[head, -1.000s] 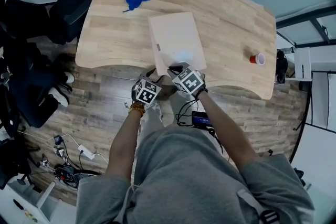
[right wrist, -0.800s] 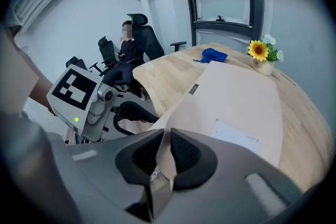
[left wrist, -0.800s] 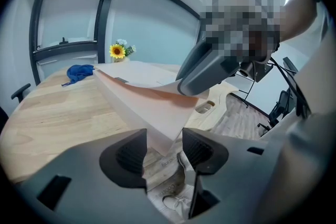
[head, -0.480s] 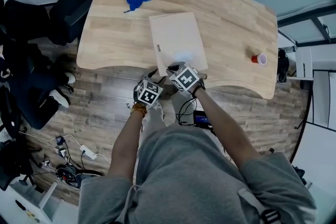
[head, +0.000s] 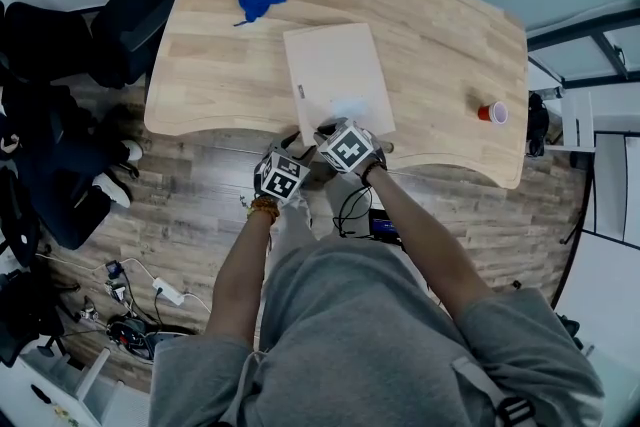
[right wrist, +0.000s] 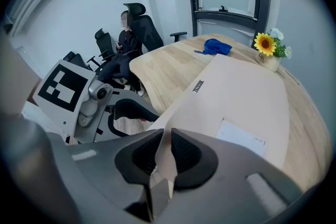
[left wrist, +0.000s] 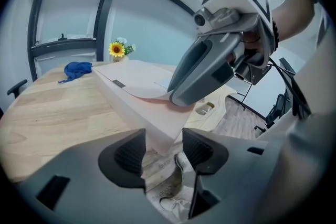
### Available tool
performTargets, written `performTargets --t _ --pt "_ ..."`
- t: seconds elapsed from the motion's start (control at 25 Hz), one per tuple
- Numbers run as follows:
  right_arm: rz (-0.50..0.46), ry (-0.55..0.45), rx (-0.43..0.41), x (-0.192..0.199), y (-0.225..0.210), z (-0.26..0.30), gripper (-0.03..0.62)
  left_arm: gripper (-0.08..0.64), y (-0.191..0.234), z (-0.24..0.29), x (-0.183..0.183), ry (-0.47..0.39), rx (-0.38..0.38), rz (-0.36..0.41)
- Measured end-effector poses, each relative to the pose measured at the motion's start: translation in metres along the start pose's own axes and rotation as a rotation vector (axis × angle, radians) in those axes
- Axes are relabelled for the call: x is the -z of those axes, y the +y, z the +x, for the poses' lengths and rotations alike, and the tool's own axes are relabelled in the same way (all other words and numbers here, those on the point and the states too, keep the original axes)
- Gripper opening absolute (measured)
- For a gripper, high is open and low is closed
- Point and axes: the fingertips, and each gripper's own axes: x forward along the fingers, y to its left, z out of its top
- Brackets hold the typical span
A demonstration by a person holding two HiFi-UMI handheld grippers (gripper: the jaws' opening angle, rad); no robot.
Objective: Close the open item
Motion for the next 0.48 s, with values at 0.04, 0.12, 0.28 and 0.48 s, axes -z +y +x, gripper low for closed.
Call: performTargets --t 0.04,0.12,0.28,0.48 --pt "0.000 0.000 0.001 -0.001 0.000 0.001 0.052 0.215 0.000 0.000 0.000 -0.001 0.000 0.000" --pt "0.002 0.009 0.009 -0.001 -0.001 0.001 0.054 0.215 0.001 0.002 0.000 -0.004 0.002 0.002" --pt "0.009 0.018 0.004 -0.001 -0.001 0.006 0.058 0.215 0.003 0.002 0.000 -0.007 0.009 0.003" --pt "0.004 0.024 -0.033 0.000 0.003 0.013 0.064 0.215 0.003 0.000 0.002 -0.004 0.026 0.002"
